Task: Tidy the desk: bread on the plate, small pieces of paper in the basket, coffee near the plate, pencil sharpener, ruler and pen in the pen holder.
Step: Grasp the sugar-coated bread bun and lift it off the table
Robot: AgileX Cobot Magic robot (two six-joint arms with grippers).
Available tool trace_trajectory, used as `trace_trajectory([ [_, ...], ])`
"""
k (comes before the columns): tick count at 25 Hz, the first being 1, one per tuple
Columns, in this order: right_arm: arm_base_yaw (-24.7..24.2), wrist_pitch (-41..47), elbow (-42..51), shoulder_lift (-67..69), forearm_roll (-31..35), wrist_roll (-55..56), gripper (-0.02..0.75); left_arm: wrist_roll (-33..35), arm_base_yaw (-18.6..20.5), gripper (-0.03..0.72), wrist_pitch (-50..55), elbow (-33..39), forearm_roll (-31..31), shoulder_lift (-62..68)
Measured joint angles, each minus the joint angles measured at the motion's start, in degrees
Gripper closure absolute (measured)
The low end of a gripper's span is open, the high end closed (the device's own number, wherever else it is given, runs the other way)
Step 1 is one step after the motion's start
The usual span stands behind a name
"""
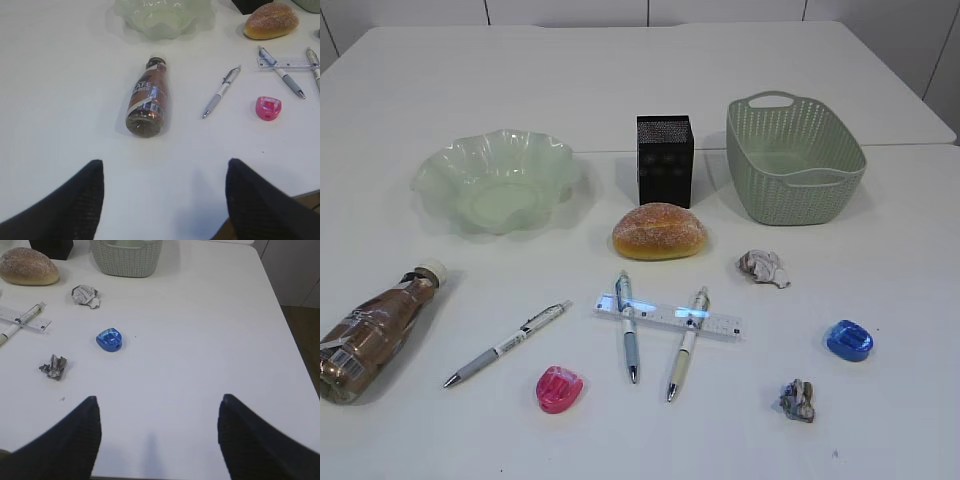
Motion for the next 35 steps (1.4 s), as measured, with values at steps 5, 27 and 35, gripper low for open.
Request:
trace_trajectory([
  [5, 0.00, 0.00, 0.00, 0.00, 0.00, 0.00, 0.172, 0.00, 0.00, 0.160, 0.00, 0.00, 0.00, 0.00],
  [27, 0.00, 0.00, 0.00, 0.00, 0.00, 0.00, 0.172, 0.00, 0.00, 0.176, 0.00, 0.00, 0.00, 0.00],
  [35, 0.00, 0.00, 0.00, 0.00, 0.00, 0.00, 0.172, 0.00, 0.00, 0.179, 0.00, 0.00, 0.00, 0.00],
])
